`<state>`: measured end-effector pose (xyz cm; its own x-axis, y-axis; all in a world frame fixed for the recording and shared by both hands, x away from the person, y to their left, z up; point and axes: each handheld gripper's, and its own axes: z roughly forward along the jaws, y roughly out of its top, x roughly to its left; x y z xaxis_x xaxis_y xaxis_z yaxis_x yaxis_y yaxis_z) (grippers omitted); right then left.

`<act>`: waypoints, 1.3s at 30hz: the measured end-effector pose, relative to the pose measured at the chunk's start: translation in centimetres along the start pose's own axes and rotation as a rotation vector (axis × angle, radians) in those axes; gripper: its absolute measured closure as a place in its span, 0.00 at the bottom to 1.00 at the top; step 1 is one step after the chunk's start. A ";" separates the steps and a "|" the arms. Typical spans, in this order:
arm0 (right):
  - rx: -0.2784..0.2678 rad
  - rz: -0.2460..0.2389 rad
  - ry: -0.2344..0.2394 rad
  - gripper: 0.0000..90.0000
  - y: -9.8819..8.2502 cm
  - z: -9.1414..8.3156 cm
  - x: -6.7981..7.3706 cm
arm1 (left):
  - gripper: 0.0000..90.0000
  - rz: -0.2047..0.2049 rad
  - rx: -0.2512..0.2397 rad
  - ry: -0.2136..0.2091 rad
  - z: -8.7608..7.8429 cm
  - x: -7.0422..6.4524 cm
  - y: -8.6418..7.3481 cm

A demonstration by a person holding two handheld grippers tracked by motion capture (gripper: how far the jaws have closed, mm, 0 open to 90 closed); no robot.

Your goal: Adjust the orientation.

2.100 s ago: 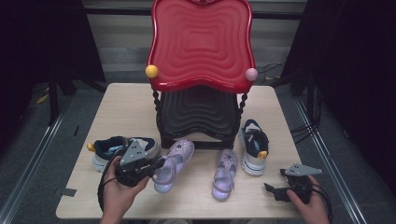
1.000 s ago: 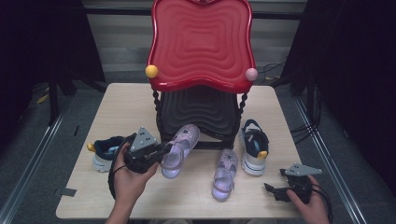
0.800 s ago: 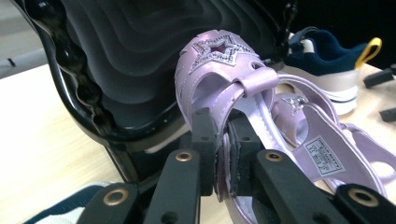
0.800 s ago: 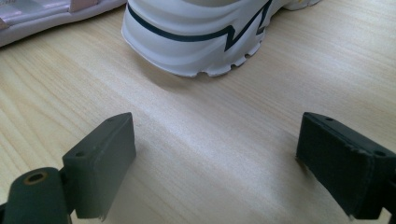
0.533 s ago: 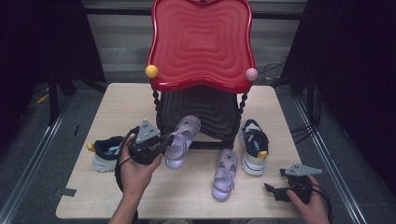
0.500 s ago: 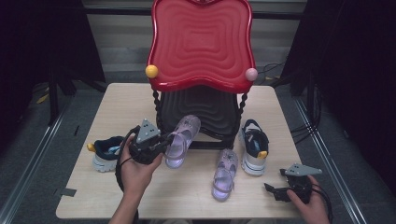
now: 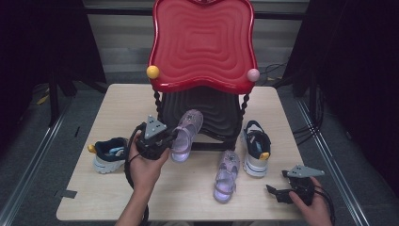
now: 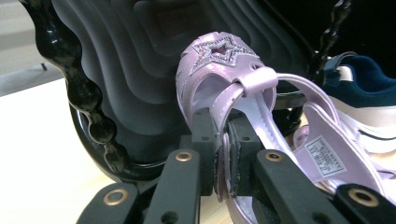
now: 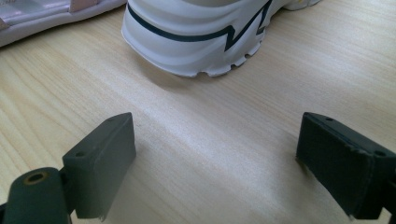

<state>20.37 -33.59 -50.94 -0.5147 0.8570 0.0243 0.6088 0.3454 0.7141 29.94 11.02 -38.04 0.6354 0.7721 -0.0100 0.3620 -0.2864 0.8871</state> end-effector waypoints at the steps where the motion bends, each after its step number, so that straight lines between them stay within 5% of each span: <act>1: 0.000 0.000 0.000 0.12 0.0 0.0 0.0 | 0.93 -0.001 0.003 0.002 0.1 0.0 0.0; 39: 0.000 0.001 0.001 0.12 0.0 0.0 0.0 | 0.92 -0.049 -0.081 0.145 2.0 -0.1 2.5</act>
<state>20.38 -33.60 -50.94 -0.5147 0.8570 0.0252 0.6092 0.3448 0.7141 32.17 9.13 -36.76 0.5110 0.8595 0.0079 0.3297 -0.2045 0.9217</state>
